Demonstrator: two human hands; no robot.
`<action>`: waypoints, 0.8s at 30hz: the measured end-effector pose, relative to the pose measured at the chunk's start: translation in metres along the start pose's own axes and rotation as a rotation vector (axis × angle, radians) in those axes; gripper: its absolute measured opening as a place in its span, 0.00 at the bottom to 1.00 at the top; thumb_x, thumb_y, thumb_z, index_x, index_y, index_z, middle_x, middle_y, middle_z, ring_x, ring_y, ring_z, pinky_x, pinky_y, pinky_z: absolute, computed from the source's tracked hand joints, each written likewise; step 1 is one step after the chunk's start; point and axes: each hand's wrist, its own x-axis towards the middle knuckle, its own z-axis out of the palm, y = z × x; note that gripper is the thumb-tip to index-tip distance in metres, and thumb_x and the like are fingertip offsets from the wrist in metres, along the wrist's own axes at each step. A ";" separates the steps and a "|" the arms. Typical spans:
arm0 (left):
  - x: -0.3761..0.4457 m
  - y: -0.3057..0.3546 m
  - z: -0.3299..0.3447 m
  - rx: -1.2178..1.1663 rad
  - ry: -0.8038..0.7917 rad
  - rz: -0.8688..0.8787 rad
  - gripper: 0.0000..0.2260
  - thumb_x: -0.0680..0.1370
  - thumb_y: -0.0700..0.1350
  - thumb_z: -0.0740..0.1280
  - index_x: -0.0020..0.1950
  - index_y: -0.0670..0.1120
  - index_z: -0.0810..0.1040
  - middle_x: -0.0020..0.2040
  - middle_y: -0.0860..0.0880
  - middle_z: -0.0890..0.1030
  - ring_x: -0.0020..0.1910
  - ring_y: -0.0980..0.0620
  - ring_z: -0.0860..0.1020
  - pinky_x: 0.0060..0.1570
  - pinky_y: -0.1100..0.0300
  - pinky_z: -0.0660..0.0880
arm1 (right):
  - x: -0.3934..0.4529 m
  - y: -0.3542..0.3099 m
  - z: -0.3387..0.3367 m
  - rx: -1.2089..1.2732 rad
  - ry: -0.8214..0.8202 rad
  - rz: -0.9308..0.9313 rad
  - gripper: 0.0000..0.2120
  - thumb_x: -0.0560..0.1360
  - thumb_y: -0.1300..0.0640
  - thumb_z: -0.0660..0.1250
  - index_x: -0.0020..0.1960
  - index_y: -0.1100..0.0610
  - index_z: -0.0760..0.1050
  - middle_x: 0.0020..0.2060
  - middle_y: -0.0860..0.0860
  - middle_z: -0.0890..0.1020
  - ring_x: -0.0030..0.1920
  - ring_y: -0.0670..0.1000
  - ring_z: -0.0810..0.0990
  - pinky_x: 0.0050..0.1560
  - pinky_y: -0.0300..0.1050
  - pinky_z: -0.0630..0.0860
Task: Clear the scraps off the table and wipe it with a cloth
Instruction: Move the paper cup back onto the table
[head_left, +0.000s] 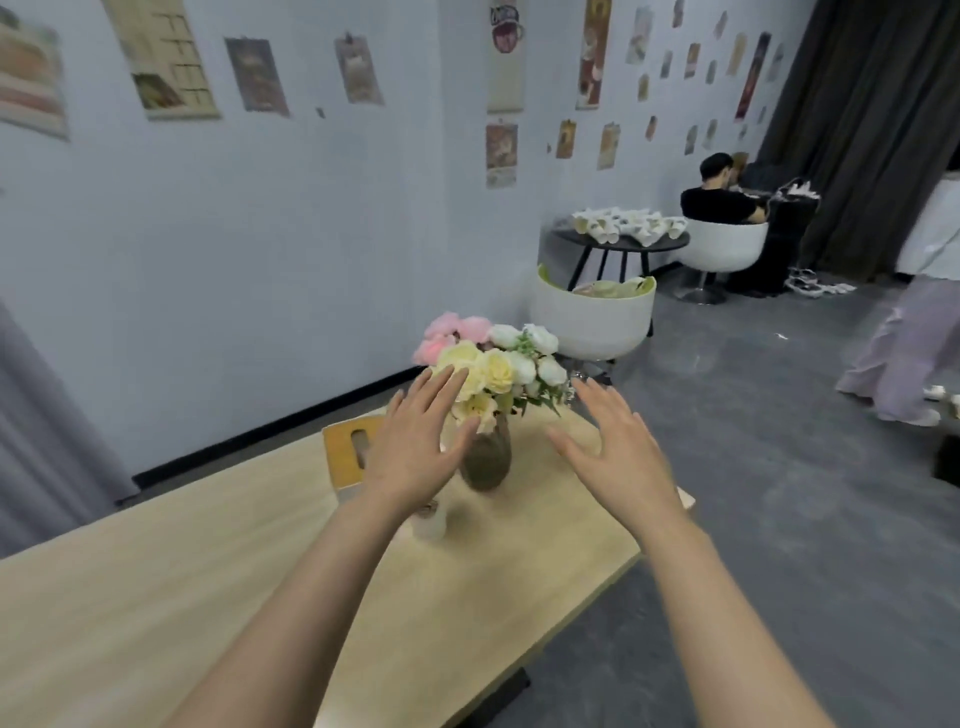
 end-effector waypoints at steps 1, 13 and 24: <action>-0.006 -0.016 -0.007 -0.011 0.009 -0.035 0.24 0.81 0.56 0.55 0.76 0.55 0.55 0.77 0.56 0.56 0.76 0.56 0.50 0.74 0.56 0.47 | 0.003 -0.012 0.014 0.014 -0.015 -0.014 0.31 0.76 0.37 0.58 0.75 0.45 0.55 0.75 0.43 0.57 0.75 0.45 0.50 0.74 0.48 0.49; -0.042 -0.134 -0.035 -0.121 -0.003 -0.312 0.23 0.81 0.55 0.57 0.75 0.55 0.59 0.75 0.55 0.60 0.74 0.54 0.57 0.71 0.56 0.58 | 0.024 -0.085 0.147 0.131 -0.228 0.042 0.28 0.76 0.42 0.62 0.73 0.48 0.61 0.72 0.45 0.64 0.71 0.48 0.63 0.65 0.48 0.65; 0.007 -0.141 0.060 -0.459 -0.236 -0.591 0.23 0.81 0.51 0.58 0.75 0.51 0.60 0.74 0.50 0.62 0.70 0.49 0.66 0.67 0.54 0.65 | 0.077 -0.052 0.220 0.167 -0.321 0.265 0.23 0.79 0.50 0.59 0.72 0.57 0.64 0.70 0.54 0.67 0.68 0.54 0.67 0.63 0.46 0.66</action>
